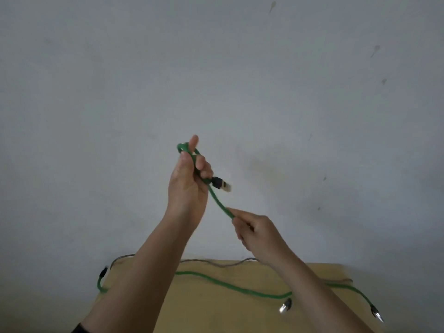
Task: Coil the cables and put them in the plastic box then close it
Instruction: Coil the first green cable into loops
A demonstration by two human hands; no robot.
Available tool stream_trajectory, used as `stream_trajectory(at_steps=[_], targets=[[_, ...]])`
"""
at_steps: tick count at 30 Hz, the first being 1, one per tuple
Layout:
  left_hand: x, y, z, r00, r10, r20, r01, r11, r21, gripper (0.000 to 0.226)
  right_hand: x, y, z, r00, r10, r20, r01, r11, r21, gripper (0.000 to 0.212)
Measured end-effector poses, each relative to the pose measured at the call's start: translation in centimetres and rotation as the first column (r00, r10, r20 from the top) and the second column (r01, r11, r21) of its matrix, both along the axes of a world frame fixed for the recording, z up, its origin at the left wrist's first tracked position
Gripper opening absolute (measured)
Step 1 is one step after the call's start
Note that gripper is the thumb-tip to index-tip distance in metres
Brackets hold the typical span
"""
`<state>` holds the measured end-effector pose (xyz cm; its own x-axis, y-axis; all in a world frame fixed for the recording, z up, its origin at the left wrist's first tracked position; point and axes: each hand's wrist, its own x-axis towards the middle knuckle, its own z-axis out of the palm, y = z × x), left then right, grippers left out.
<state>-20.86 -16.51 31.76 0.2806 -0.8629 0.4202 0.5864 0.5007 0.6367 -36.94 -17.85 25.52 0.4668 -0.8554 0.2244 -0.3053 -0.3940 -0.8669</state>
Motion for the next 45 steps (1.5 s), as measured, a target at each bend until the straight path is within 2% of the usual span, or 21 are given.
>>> stream_trajectory(at_steps=[2,3,5,6,8,11,14,18,21,25,27,29,31,33,36,38,39,41,42,43,45], targets=[[1.0,-0.6,-0.1,0.962,0.189,0.197,-0.203,0.978,0.054,0.037,0.0,0.8,0.5,0.993,0.04,-0.113,-0.051,0.994,-0.094,0.029],[1.3,-0.7,-0.4,0.9,0.264,0.347,-0.304,0.951,0.063,0.038,0.0,1.1,1.1,0.985,0.051,-0.163,-0.076,0.985,-0.157,0.029],[1.2,-0.6,-1.7,0.707,0.336,0.622,-0.431,0.902,0.003,0.038,0.0,1.4,3.1,0.966,0.046,-0.254,-0.118,0.953,-0.278,0.027],[1.0,-0.3,-2.4,0.626,0.341,0.701,-0.441,0.896,-0.041,0.034,-0.2,1.4,4.3,0.96,0.039,-0.276,-0.128,0.941,-0.314,0.025],[0.5,0.6,-3.8,0.543,0.296,0.786,-0.4,0.914,-0.068,0.028,-0.8,1.1,6.3,0.963,0.035,-0.269,-0.126,0.936,-0.328,0.019],[-1.1,2.4,-5.3,0.547,0.144,0.825,-0.27,0.963,0.012,0.029,-1.5,0.4,8.8,0.969,0.047,-0.243,-0.117,0.952,-0.282,0.008],[-3.1,3.7,-6.0,0.632,0.011,0.775,-0.12,0.989,0.084,0.037,-1.7,-0.6,10.4,0.975,0.152,-0.164,-0.184,0.961,-0.204,0.005],[-3.4,4.8,-5.4,0.765,-0.157,0.624,0.099,0.987,0.128,0.045,-1.9,-1.5,10.8,0.968,0.249,-0.029,-0.251,0.964,-0.092,0.009],[-3.3,5.0,-4.5,0.783,-0.358,0.509,0.314,0.933,0.173,0.056,-1.8,-2.1,10.1,0.949,0.292,0.12,-0.295,0.956,0.003,0.014],[-3.0,4.8,-2.9,0.813,-0.521,0.26,0.511,0.852,0.112,0.062,-1.2,-2.1,7.7,0.934,0.214,0.286,-0.246,0.966,0.084,0.018],[-2.6,4.5,-2.1,0.854,-0.504,0.128,0.499,0.864,0.072,0.059,-0.9,-1.9,6.1,0.918,0.166,0.361,-0.222,0.968,0.12,0.02],[-2.0,4.0,-1.3,0.897,-0.442,0.014,0.442,0.897,0.03,0.057,-0.6,-1.6,4.4,0.923,0.105,0.371,-0.177,0.97,0.166,0.022],[-0.9,3.5,-0.3,0.916,-0.386,-0.107,0.385,0.922,-0.028,0.056,-0.5,-0.9,2.8,0.957,0.063,0.282,-0.115,0.978,0.174,0.023],[0.3,2.7,0.6,0.948,-0.29,-0.131,0.288,0.957,-0.033,0.055,-0.4,0.2,1.6,0.989,0.066,0.134,-0.084,0.988,0.132,0.025],[1.7,1.4,0.5,0.997,-0.081,0.012,0.08,0.993,0.082,0.049,-0.4,1.8,1.6,0.988,0.108,-0.112,-0.111,0.994,-0.014,0.024],[2.1,1.0,-0.6,0.97,0.051,0.237,-0.093,0.981,0.17,0.044,-0.3,2.3,2.7,0.96,0.136,-0.244,-0.163,0.982,-0.096,0.022],[2.2,1.1,-1.3,0.907,0.109,0.406,-0.2,0.962,0.187,0.041,-0.3,2.5,3.6,0.945,0.139,-0.295,-0.182,0.975,-0.126,0.021],[1.9,1.6,-2.8,0.689,0.14,0.711,-0.347,0.925,0.154,0.044,-0.3,2.5,5.6,0.924,0.128,-0.362,-0.201,0.965,-0.172,0.019],[1.5,2.1,-3.6,0.593,0.113,0.797,-0.355,0.925,0.133,0.049,-0.5,2.4,6.6,0.919,0.127,-0.374,-0.207,0.961,-0.184,0.016],[1.1,2.6,-4.2,0.535,0.08,0.841,-0.329,0.937,0.12,0.052,-0.6,2.2,7.5,0.915,0.131,-0.381,-0.215,0.958,-0.189,0.012],[0.1,3.9,-5.1,0.511,-0.026,0.859,-0.199,0.969,0.147,0.053,-1.0,1.5,9.1,0.909,0.153,-0.387,-0.232,0.959,-0.165,0.006]])
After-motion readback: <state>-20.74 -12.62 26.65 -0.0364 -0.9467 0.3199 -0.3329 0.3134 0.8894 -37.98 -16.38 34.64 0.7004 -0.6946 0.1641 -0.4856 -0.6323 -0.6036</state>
